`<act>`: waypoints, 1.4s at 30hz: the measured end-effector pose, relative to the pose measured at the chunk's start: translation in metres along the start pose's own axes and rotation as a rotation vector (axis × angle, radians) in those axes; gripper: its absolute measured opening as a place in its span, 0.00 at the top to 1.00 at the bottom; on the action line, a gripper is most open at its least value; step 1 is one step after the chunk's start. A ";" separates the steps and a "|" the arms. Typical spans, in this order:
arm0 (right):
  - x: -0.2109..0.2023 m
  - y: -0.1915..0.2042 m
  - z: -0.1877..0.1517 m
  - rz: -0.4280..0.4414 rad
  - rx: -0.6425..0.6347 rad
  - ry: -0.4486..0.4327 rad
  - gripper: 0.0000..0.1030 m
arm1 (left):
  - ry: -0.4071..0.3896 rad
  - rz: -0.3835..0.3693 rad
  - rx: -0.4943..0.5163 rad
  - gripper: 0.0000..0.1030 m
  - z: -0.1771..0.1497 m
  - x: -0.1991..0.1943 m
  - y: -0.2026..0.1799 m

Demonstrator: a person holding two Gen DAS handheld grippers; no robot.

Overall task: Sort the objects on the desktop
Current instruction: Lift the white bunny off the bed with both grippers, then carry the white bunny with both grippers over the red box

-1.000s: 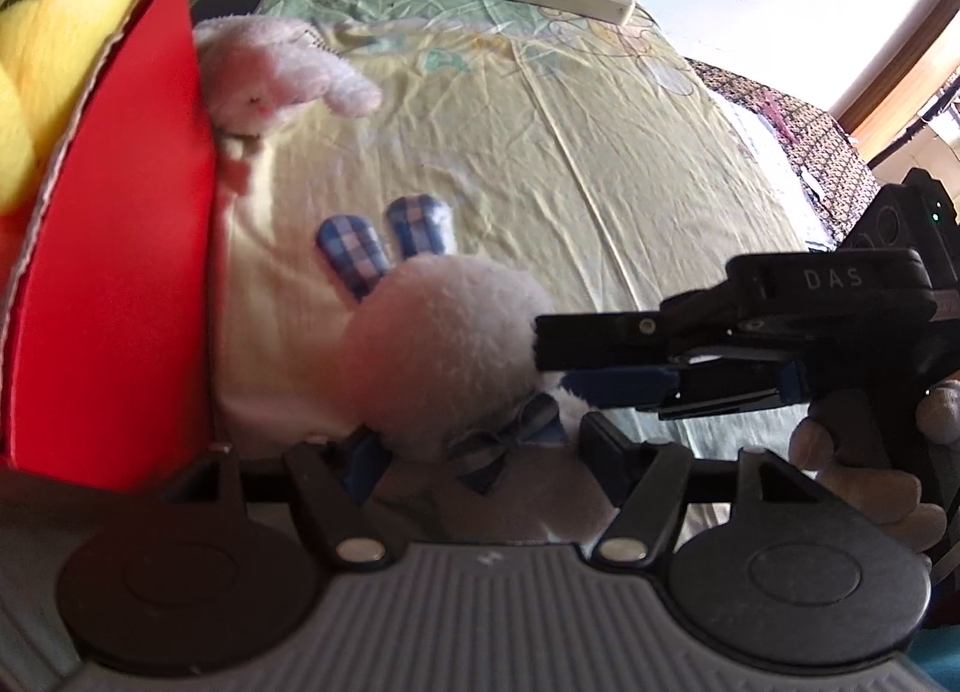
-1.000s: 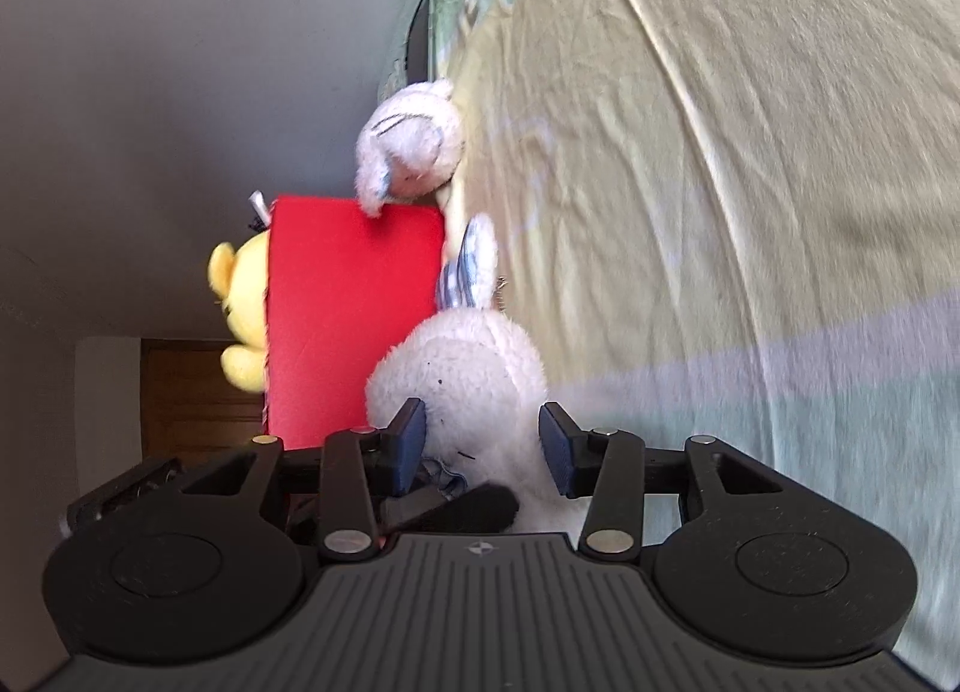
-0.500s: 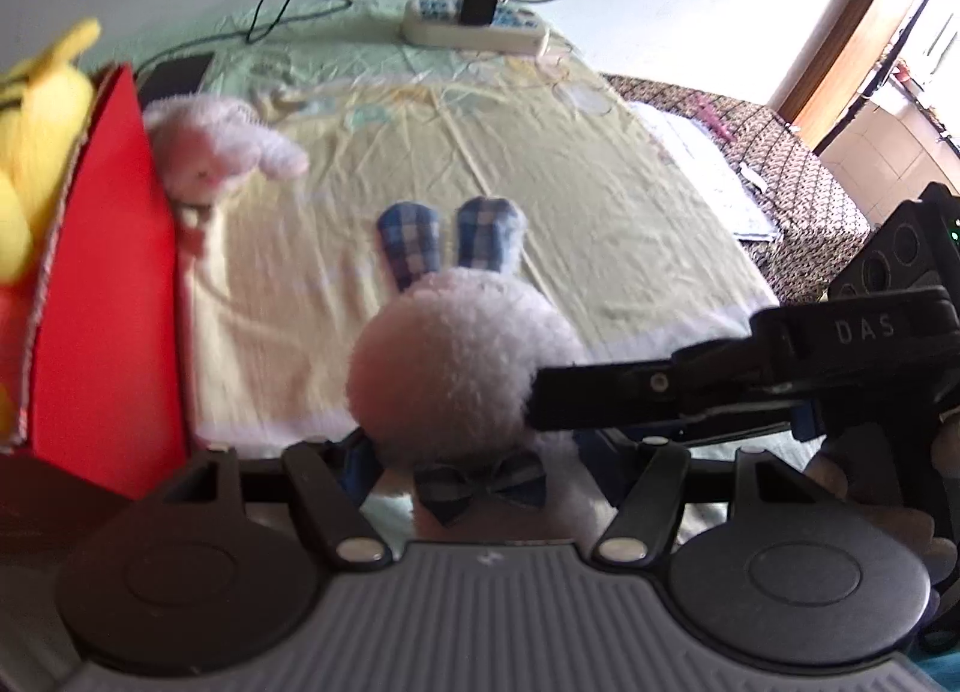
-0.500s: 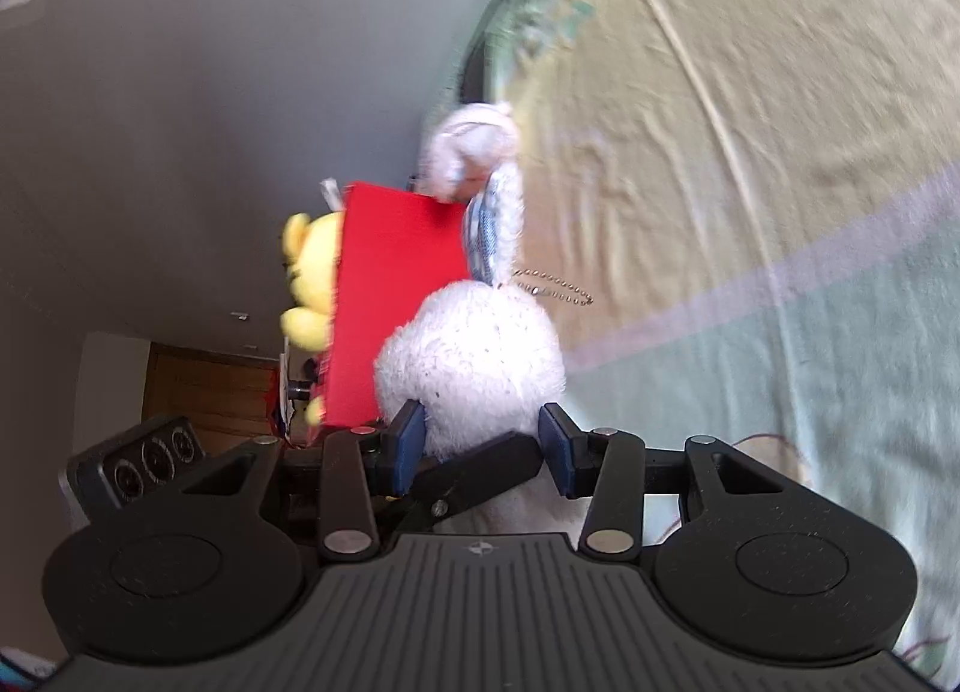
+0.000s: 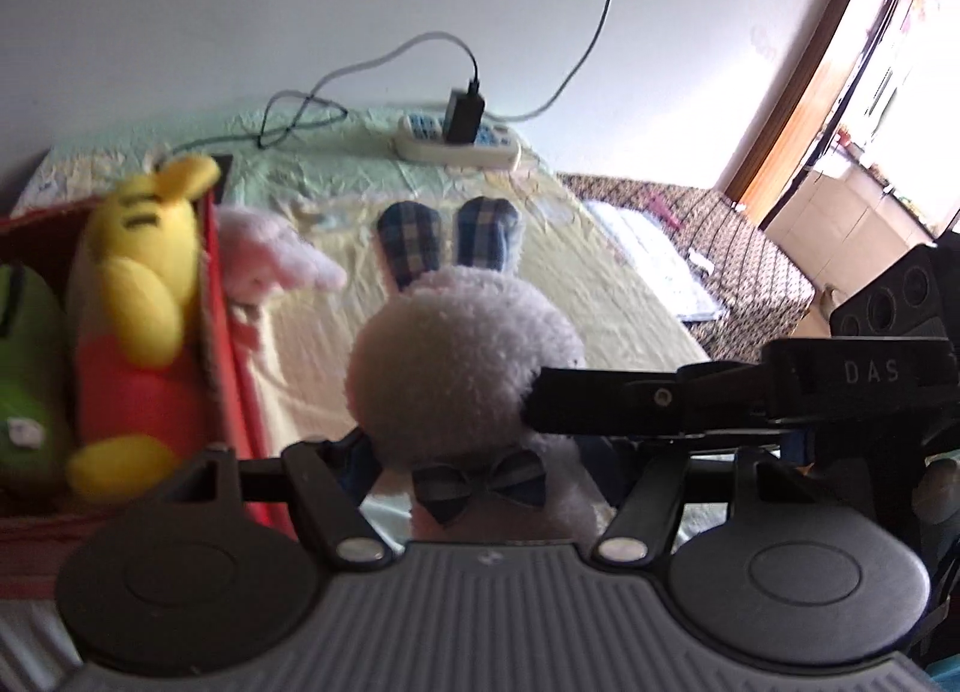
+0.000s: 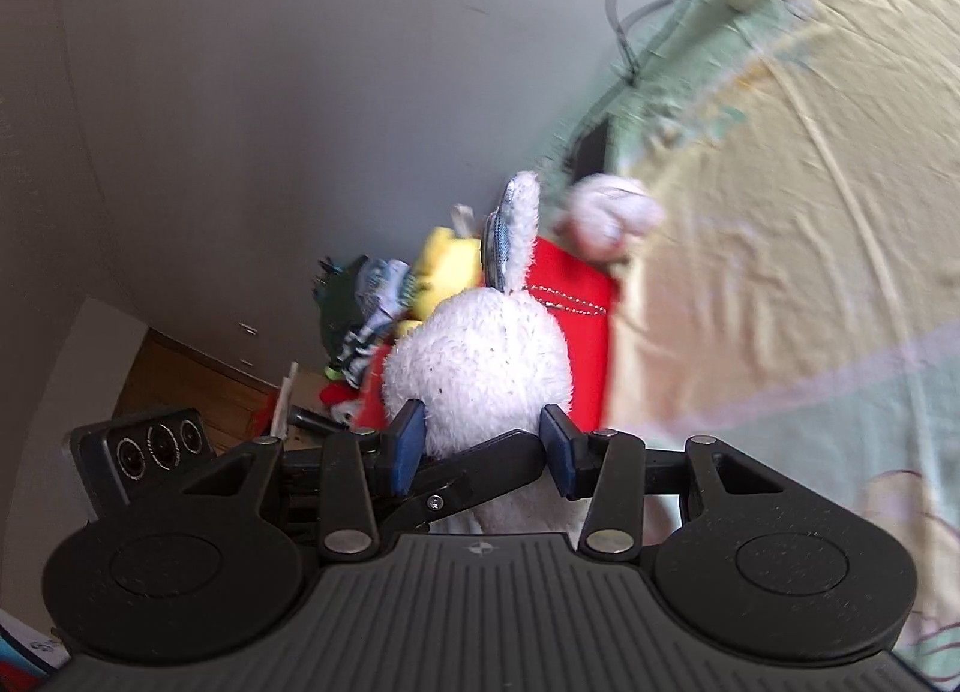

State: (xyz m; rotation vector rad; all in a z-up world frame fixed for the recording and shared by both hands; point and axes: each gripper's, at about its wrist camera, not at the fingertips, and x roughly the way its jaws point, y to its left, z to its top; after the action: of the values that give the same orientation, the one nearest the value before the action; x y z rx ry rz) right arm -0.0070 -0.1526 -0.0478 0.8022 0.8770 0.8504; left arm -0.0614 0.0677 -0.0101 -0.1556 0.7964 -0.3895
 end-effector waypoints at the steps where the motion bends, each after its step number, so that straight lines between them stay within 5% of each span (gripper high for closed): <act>1: 0.004 0.009 -0.001 0.003 -0.015 -0.011 0.55 | -0.015 -0.006 -0.005 0.34 0.002 -0.009 0.005; 12: 0.063 0.087 -0.020 0.068 -0.125 -0.048 0.55 | -0.145 0.010 -0.032 0.34 0.004 -0.091 0.076; 24: 0.160 0.133 -0.039 0.097 -0.186 0.013 0.55 | -0.175 0.115 -0.091 0.31 -0.006 -0.137 0.168; 33: 0.211 0.142 -0.039 0.014 -0.221 0.058 0.55 | -0.134 0.105 -0.171 0.31 -0.009 -0.125 0.227; 42: 0.236 0.131 -0.037 -0.073 -0.237 0.085 0.54 | -0.096 0.150 -0.111 0.30 -0.005 -0.096 0.239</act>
State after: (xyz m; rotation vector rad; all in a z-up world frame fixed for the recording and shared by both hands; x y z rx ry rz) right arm 0.0125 0.1178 -0.0244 0.5278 0.8560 0.9092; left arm -0.0583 0.3249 -0.0169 -0.2151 0.7304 -0.1943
